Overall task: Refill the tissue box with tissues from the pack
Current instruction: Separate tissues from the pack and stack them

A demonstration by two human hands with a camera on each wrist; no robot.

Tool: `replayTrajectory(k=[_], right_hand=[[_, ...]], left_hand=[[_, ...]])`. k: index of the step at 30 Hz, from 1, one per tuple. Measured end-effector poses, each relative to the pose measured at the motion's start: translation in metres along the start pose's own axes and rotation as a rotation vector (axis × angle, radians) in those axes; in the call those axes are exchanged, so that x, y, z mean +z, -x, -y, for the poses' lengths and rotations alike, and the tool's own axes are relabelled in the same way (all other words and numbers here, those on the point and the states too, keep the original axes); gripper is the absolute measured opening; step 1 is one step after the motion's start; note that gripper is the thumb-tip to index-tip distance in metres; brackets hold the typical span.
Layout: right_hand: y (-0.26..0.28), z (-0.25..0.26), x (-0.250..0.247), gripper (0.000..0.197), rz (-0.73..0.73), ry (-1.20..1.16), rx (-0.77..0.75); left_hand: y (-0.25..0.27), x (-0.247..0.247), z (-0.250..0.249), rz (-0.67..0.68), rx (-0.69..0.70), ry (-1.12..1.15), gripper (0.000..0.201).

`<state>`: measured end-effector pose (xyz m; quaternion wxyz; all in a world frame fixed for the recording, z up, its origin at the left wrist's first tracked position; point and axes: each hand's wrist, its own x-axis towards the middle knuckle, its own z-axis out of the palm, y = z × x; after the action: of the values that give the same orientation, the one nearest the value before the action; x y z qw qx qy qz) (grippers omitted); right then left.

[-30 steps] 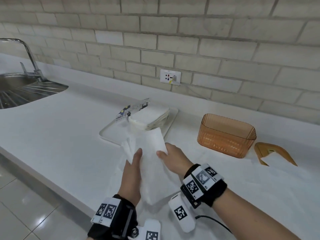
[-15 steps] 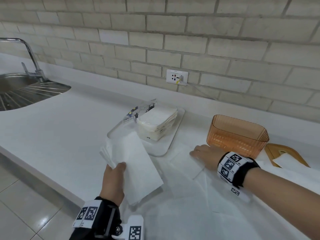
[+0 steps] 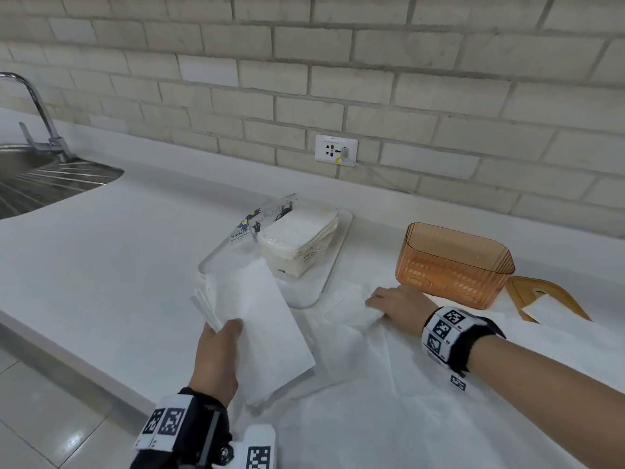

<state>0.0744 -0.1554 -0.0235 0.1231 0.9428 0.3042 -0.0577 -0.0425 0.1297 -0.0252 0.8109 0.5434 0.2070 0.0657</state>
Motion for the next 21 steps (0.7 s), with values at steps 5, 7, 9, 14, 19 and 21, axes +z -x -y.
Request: replayTrajectory(k=[5,7,9,14,19,21], right_hand=[[-0.001,-0.014,-0.009,0.039,0.058,-0.274,0.060],[0.001,-0.016,-0.014,0.039,0.063,-0.320,0.079],[0.006,-0.021,-0.024,0.038,0.005,-0.363,0.147],[0.019,-0.022,-0.078,0.022,-0.295,-0.582,0.257],[0.034,0.011,-0.137,0.013,-0.079,-0.766,0.094],[0.028,0.032,-0.133,0.015,0.143,-0.669,-0.010]], left_hand=[[-0.001,-0.003,0.001,-0.027,-0.004,-0.002,0.031],[0.000,-0.005,0.002,-0.026,-0.004,0.000,0.033],[0.002,-0.009,0.002,-0.029,-0.009,0.002,0.033],[0.004,-0.025,-0.004,-0.073,0.016,0.017,0.032],[0.010,-0.035,-0.007,-0.121,0.049,0.051,0.028],[0.013,-0.038,-0.006,-0.135,0.048,0.054,0.028]])
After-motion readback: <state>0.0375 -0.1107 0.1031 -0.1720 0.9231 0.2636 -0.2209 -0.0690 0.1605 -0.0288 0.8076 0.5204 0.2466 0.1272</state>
